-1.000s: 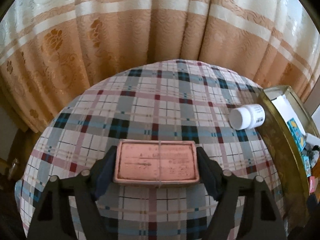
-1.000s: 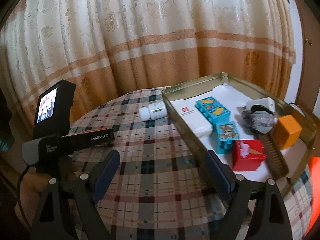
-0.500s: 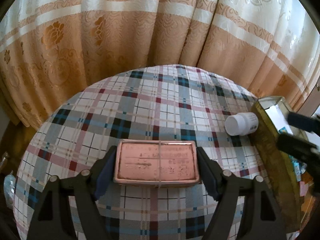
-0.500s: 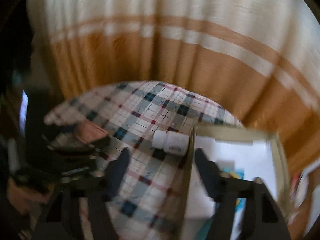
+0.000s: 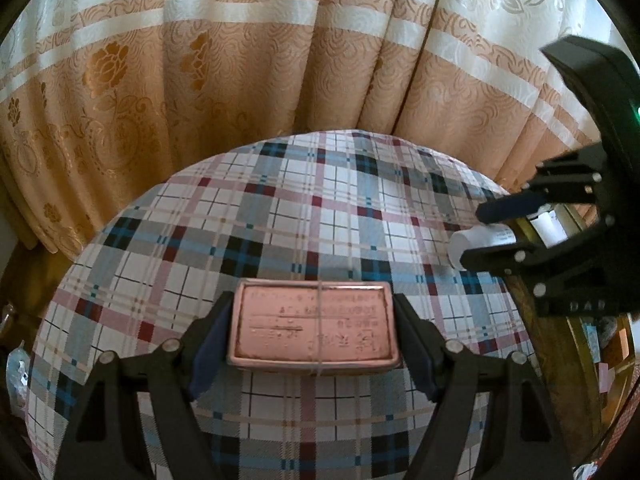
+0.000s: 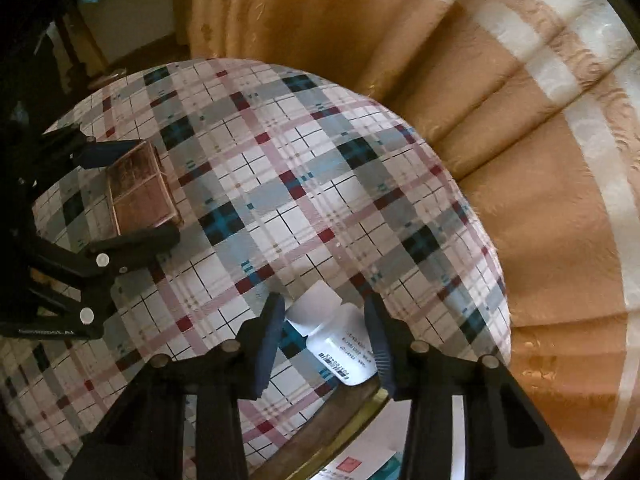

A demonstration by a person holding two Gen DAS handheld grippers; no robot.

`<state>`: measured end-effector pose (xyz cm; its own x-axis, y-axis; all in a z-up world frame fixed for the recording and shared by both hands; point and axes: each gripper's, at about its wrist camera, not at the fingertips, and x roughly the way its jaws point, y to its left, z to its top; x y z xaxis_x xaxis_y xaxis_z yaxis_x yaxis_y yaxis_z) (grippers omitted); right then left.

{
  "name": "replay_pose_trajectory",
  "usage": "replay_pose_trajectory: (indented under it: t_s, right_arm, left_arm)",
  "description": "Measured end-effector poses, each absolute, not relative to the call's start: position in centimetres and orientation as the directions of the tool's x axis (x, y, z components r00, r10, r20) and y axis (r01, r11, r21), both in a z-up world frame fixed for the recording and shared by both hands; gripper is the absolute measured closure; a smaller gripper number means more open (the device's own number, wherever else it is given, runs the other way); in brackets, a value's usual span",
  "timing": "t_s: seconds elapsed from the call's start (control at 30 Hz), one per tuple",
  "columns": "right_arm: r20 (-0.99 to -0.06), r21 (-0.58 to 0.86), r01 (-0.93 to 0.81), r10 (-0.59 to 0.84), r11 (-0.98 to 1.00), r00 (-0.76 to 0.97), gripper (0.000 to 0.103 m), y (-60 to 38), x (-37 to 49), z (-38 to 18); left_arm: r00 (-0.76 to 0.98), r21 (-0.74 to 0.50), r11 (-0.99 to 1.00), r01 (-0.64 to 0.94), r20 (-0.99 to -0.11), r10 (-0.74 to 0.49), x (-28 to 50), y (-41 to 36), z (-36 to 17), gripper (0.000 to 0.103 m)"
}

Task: Organize rigid objects
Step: 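Grasp the white pill bottle with the right gripper while the left holds the box, then lift the white pill bottle upright with the right gripper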

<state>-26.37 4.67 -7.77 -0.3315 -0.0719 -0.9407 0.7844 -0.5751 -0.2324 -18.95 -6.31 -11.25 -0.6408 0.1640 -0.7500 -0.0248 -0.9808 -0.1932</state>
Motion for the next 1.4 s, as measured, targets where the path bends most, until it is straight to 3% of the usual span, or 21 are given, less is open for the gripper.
replay_pose_trajectory:
  t_s: [0.4,0.87,1.03,1.17,1.4]
  right_arm:
    - [-0.992,-0.115,0.892,0.001,-0.437,-0.127,0.058,4.3,-27.1,-8.0]
    - [-0.992,-0.090,0.938,0.114,-0.335,-0.054,0.051,5.0,-25.6,-10.1]
    - [-0.994,-0.056,0.922,0.105,-0.383,-0.017,0.063,5.5,-25.9,-10.1]
    - [-0.997,-0.056,0.873,0.073,-0.484,-0.024,0.063,5.9,-26.6,-9.5]
    - [-0.981,0.143,0.541,-0.189,-0.828,-0.030,0.063,8.4,-27.3,-8.0]
  left_arm:
    - [-0.639,-0.188,-0.982,-0.026,-0.752,0.161,-18.9,-6.3,-11.4,0.026]
    - [-0.638,-0.178,-0.984,-0.026,-0.755,0.154,-19.0,-6.2,-11.4,0.026]
    - [-0.638,-0.181,-0.983,-0.027,-0.754,0.157,-19.0,-6.1,-11.3,0.026]
    - [-0.640,-0.198,-0.980,-0.027,-0.749,0.169,-19.0,-6.4,-11.3,0.026]
    - [-0.644,-0.217,-0.976,-0.024,-0.744,0.181,-19.0,-6.8,-11.3,0.026]
